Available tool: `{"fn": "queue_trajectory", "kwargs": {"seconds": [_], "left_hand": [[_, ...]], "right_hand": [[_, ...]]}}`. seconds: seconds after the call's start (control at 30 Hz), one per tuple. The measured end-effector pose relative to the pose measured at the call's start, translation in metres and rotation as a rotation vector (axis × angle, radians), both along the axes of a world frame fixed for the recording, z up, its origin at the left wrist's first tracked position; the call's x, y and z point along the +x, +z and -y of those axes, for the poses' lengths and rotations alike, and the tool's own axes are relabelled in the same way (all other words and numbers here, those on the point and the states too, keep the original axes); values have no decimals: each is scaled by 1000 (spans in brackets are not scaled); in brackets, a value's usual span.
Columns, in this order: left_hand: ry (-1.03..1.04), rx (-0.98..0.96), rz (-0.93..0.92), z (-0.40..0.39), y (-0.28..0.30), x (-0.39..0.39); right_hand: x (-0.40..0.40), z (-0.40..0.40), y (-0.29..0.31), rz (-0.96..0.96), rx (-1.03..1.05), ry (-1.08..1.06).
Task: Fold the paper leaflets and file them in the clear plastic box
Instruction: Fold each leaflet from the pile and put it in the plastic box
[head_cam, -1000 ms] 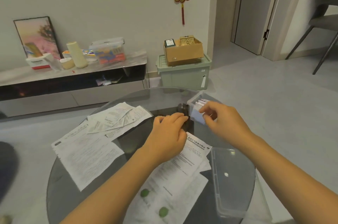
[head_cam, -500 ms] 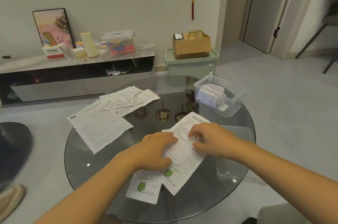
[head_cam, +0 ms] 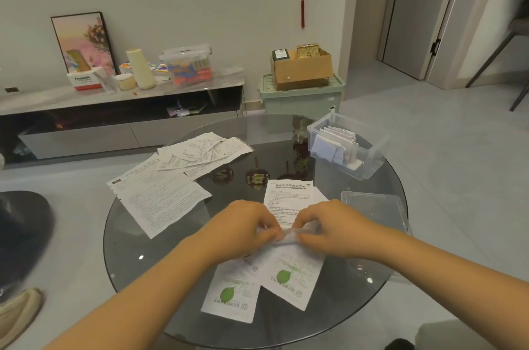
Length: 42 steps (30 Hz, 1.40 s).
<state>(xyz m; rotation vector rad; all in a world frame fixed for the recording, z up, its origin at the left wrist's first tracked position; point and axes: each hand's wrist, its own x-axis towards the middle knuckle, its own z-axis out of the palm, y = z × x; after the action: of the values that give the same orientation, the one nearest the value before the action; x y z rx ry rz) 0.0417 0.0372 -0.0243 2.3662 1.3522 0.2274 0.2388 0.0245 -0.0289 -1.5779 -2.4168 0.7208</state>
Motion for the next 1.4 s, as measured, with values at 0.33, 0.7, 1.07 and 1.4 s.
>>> {"fn": "queue_trajectory", "kwargs": {"seconds": [0.33, 0.7, 1.07, 1.4], "left_hand": [[254, 5, 274, -7, -5, 5], [333, 4, 350, -24, -14, -2], [-13, 161, -121, -28, -22, -10], [153, 169, 61, -30, -18, 0]], "right_hand": [[4, -16, 15, -186, -152, -142], [-15, -33, -10, -154, -16, -373], [-13, -29, -12, 183, 255, -41], [-8, -41, -8, 26, 184, -157]]}}
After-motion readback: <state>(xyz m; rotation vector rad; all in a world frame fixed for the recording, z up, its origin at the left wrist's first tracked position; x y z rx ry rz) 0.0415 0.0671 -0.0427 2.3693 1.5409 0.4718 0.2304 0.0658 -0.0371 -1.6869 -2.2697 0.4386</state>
